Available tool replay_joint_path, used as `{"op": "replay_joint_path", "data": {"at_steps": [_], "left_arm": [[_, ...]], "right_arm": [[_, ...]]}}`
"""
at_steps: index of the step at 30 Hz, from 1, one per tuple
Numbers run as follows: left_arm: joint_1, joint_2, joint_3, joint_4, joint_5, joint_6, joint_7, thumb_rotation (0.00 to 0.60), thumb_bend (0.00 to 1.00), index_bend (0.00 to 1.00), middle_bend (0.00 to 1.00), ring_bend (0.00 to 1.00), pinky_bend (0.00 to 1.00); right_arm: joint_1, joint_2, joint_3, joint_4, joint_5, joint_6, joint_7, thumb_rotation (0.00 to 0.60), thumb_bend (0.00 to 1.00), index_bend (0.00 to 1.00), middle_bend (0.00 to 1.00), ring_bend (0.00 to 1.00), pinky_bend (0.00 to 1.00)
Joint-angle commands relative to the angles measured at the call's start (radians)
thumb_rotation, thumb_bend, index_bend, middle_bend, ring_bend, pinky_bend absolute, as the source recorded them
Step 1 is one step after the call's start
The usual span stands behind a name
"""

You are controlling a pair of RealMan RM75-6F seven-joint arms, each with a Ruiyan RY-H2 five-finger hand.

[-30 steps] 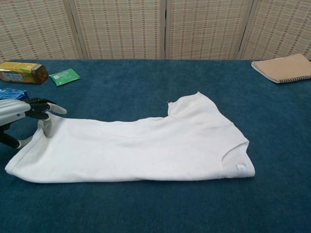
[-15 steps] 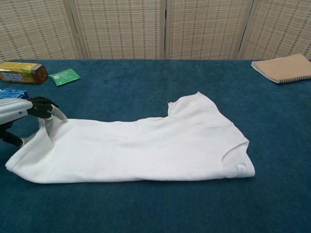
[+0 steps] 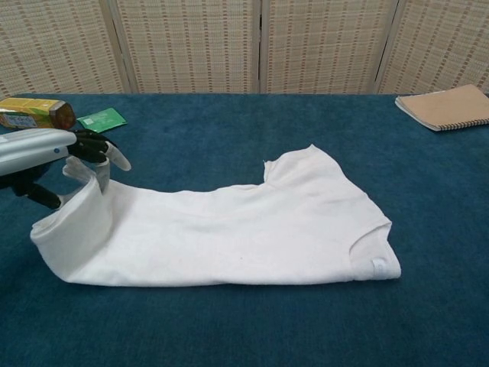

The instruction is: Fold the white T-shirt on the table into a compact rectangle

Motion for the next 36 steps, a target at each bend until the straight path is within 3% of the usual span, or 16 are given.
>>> {"op": "replay_joint_path", "data": {"at_steps": [1, 15, 27, 32, 36], "left_arm": [[-0.037, 0.045, -0.048, -0.111, -0.033, -0.036, 0.082, 0.600, 0.55, 0.65, 0.24, 0.11, 0.00], [-0.145, 0.045, -0.183, -0.354, -0.232, -0.182, 0.358, 0.600, 0.56, 0.65, 0.24, 0.10, 0.00], [-0.251, -0.052, -0.260, -0.399, -0.398, -0.251, 0.498, 0.600, 0.57, 0.66, 0.24, 0.10, 0.00], [-0.270, -0.055, -0.272, -0.409, -0.431, -0.245, 0.530, 0.600, 0.57, 0.66, 0.24, 0.10, 0.00], [-0.253, -0.009, -0.251, -0.443, -0.404, -0.226, 0.527, 0.600, 0.57, 0.66, 0.24, 0.10, 0.00]], "right_arm": [[-0.005, 0.006, -0.002, -0.001, -0.008, 0.008, 0.005, 0.600, 0.14, 0.38, 0.30, 0.13, 0.00], [-0.025, 0.036, -0.001, -0.015, -0.026, 0.038, 0.030, 0.600, 0.15, 0.38, 0.30, 0.13, 0.00], [-0.044, 0.066, 0.006, -0.020, -0.021, 0.059, 0.053, 0.600, 0.15, 0.38, 0.30, 0.13, 0.00], [-0.051, 0.079, 0.006, -0.025, -0.021, 0.063, 0.059, 0.600, 0.15, 0.38, 0.30, 0.13, 0.00], [-0.054, 0.084, 0.006, -0.028, -0.023, 0.066, 0.061, 0.600, 0.15, 0.38, 0.30, 0.13, 0.00]]}}
